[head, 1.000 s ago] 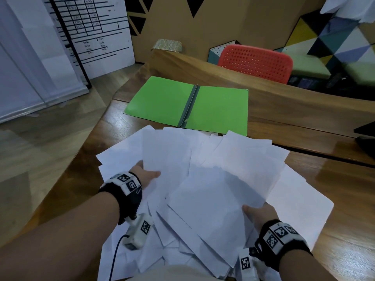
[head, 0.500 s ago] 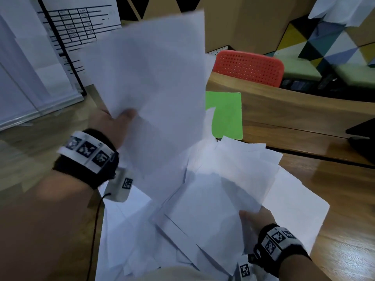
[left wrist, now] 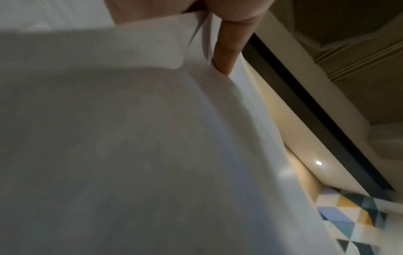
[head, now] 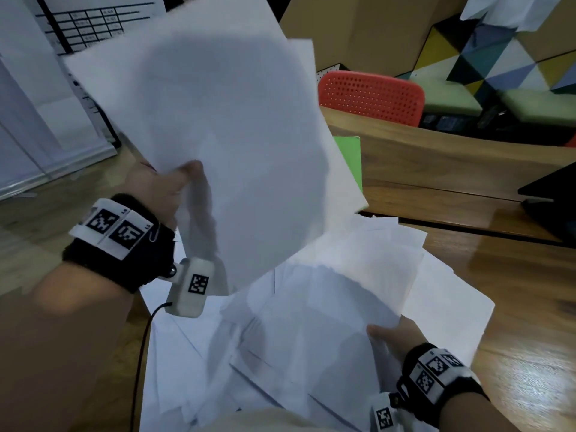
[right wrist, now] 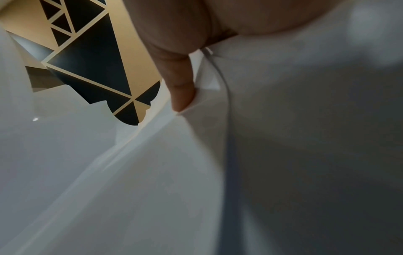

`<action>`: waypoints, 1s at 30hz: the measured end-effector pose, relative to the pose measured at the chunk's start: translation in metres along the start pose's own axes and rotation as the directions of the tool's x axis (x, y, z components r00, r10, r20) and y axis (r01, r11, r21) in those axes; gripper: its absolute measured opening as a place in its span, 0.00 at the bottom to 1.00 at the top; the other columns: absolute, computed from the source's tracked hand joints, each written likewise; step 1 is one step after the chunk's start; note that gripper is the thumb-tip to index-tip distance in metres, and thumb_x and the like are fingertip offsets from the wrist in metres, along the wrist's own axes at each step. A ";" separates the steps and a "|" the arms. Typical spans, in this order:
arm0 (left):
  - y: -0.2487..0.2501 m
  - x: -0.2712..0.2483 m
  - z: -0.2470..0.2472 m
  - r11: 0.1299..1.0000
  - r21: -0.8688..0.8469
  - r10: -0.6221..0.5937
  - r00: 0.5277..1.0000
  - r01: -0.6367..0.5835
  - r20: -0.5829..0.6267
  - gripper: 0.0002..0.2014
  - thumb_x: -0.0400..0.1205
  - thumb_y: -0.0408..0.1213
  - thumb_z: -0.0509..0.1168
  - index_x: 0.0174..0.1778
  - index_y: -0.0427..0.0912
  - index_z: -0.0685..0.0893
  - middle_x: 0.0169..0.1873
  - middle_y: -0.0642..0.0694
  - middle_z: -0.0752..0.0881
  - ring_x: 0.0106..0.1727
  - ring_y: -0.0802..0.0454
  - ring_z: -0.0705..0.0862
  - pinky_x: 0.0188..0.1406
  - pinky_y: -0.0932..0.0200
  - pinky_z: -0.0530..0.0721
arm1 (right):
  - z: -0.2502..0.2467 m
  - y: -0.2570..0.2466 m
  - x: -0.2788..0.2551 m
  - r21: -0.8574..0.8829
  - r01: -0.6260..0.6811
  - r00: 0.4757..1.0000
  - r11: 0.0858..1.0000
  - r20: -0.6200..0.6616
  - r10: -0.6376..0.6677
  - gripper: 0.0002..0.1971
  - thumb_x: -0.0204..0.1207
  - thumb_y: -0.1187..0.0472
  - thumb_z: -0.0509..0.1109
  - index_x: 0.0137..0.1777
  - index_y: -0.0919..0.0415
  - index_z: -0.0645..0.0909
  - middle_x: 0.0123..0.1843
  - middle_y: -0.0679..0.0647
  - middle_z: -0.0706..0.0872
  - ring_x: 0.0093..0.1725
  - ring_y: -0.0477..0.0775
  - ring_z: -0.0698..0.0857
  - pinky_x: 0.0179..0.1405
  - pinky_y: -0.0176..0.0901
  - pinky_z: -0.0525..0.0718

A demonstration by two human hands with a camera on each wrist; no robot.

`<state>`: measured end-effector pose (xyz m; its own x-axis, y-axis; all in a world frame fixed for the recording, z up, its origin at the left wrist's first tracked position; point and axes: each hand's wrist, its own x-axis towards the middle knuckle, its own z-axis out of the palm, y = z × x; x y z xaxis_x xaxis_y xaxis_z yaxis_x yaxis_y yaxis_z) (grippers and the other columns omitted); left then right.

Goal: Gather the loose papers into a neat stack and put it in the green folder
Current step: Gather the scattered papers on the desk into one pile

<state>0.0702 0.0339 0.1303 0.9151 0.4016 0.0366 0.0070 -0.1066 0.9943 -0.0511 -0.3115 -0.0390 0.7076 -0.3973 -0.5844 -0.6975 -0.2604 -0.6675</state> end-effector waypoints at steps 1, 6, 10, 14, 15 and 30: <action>-0.005 -0.001 0.004 0.999 0.036 -0.001 0.999 -0.001 0.049 0.12 0.60 0.48 0.74 0.35 0.49 0.84 0.32 0.54 0.87 0.36 0.50 0.86 0.45 0.58 0.83 | 0.000 0.000 0.002 0.014 -0.003 1.000 1.000 0.006 0.003 0.17 0.68 0.73 0.74 0.57 0.77 0.81 0.48 0.63 0.84 0.49 0.61 0.83 0.49 0.47 0.78; -0.063 -0.021 0.026 0.938 0.328 -0.221 0.919 0.109 0.326 0.21 0.58 0.39 0.75 0.47 0.38 0.84 0.33 0.52 0.90 0.36 0.51 0.86 0.35 0.67 0.84 | 0.003 -0.002 0.006 0.085 -0.026 0.999 0.996 0.044 0.023 0.23 0.61 0.69 0.77 0.56 0.74 0.80 0.42 0.63 0.86 0.43 0.62 0.85 0.41 0.47 0.82; -0.107 -0.043 0.030 0.802 0.587 -0.382 0.849 0.108 0.365 0.30 0.61 0.37 0.70 0.61 0.37 0.78 0.53 0.39 0.86 0.54 0.43 0.84 0.50 0.56 0.78 | 0.008 0.007 0.019 0.261 -0.042 0.999 0.964 0.033 0.034 0.47 0.47 0.42 0.80 0.65 0.69 0.77 0.58 0.65 0.85 0.59 0.67 0.84 0.63 0.61 0.80; -0.131 -0.065 0.041 0.755 0.649 -0.445 0.799 0.092 0.404 0.24 0.77 0.34 0.67 0.70 0.38 0.71 0.64 0.37 0.82 0.62 0.41 0.82 0.53 0.59 0.76 | 0.016 -0.002 0.005 0.351 -0.042 0.992 0.935 0.129 -0.004 0.43 0.46 0.41 0.84 0.62 0.61 0.81 0.55 0.62 0.88 0.56 0.66 0.86 0.63 0.64 0.81; -0.132 -0.069 0.045 0.771 0.629 -0.450 0.785 0.101 0.426 0.24 0.78 0.34 0.66 0.70 0.38 0.71 0.65 0.38 0.81 0.63 0.42 0.82 0.53 0.60 0.75 | 0.018 -0.006 0.000 0.358 -0.047 0.986 0.932 0.165 -0.013 0.35 0.54 0.50 0.84 0.61 0.63 0.81 0.54 0.63 0.88 0.55 0.67 0.86 0.61 0.63 0.82; -0.147 -0.004 0.014 0.446 0.882 -0.468 0.880 0.151 0.086 0.37 0.75 0.46 0.68 0.78 0.41 0.61 0.73 0.39 0.74 0.73 0.38 0.73 0.72 0.45 0.71 | 0.015 0.008 0.021 0.146 0.021 1.000 0.989 -0.022 -0.018 0.31 0.52 0.59 0.78 0.59 0.67 0.83 0.53 0.67 0.88 0.52 0.69 0.87 0.59 0.65 0.84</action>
<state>0.0718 0.0350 -0.0175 0.8364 0.3248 -0.4416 0.4970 -0.7893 0.3606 -0.0402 -0.3081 -0.0634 0.7176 -0.4115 -0.5619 -0.6583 -0.1377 -0.7400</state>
